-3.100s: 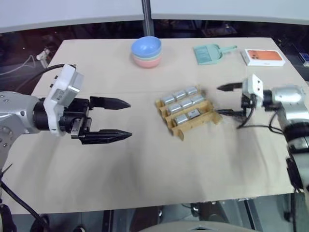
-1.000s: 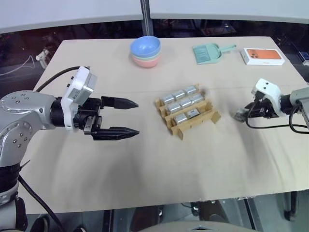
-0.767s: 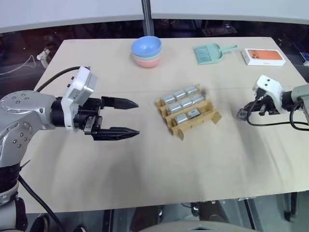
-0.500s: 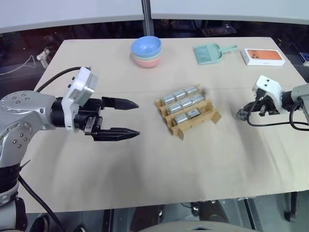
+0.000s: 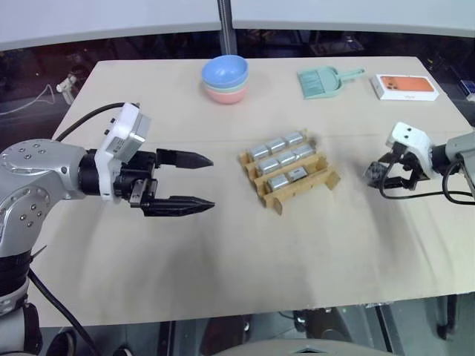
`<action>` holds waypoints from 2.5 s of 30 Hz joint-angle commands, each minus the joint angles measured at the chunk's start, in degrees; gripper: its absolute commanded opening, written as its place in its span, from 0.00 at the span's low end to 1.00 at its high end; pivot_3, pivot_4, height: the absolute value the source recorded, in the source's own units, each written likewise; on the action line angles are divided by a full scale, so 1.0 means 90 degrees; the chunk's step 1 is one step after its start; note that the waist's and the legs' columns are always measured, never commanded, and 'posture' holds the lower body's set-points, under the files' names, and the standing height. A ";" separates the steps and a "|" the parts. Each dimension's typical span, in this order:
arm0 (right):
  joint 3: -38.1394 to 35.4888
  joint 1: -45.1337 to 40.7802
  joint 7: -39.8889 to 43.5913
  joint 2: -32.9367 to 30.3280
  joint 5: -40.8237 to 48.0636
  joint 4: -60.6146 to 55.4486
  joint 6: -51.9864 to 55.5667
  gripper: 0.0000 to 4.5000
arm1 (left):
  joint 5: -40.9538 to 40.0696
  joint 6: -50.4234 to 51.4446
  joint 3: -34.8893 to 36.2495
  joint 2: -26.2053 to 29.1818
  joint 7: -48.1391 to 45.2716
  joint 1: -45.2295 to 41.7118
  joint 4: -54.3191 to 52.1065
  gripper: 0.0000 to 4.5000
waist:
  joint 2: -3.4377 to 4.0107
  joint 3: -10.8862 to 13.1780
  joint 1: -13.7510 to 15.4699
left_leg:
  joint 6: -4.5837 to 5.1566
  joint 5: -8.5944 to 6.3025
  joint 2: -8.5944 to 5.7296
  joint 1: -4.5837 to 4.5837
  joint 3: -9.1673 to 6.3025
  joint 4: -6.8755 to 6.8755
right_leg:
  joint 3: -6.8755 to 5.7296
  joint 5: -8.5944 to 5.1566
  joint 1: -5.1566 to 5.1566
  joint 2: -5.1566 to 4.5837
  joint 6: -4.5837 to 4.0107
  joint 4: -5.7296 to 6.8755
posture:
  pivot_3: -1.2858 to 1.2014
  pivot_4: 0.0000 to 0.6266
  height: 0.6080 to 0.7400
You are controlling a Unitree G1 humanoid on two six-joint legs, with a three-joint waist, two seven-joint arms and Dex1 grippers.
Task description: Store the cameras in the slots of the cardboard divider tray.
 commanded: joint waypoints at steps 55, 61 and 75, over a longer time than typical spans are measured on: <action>-0.0451 -0.0698 -0.0754 0.0667 -0.0388 0.1742 -0.1667 0.40 | 0.0001 -0.0074 0.0080 0.0027 -0.0057 -0.0044 -0.0045 1.00 | -0.0001 -0.0001 -0.0155 | -0.0015 0.0009 0.0000 0.0008 -0.0014 0.0003 | 0.0007 0.0003 0.0007 0.0000 0.0000 0.0002 | 0.52 0.24 1.00; -0.0765 -0.0180 -0.0631 0.0912 0.0351 -0.0704 -0.1209 0.40 | -0.0586 0.0584 -0.0116 -0.0934 0.0939 -0.0465 0.0130 1.00 | -0.0001 -0.0001 -0.0141 | -0.0013 0.0008 0.0005 0.0006 -0.0034 0.0003 | 0.0007 0.0003 0.0003 0.0000 0.0001 0.0009 | 0.52 0.24 1.00; 0.0102 0.0502 -0.1782 0.1789 -0.0302 -0.3120 -0.2137 0.40 | -0.0739 0.2666 -0.0881 -0.3657 0.4486 -0.1202 0.1123 1.00 | -0.0005 -0.0003 0.0010 | -0.0030 0.0018 -0.0008 0.0002 -0.0063 0.0014 | -0.0007 0.0006 0.0003 -0.0012 -0.0001 0.0034 | 0.52 0.24 1.00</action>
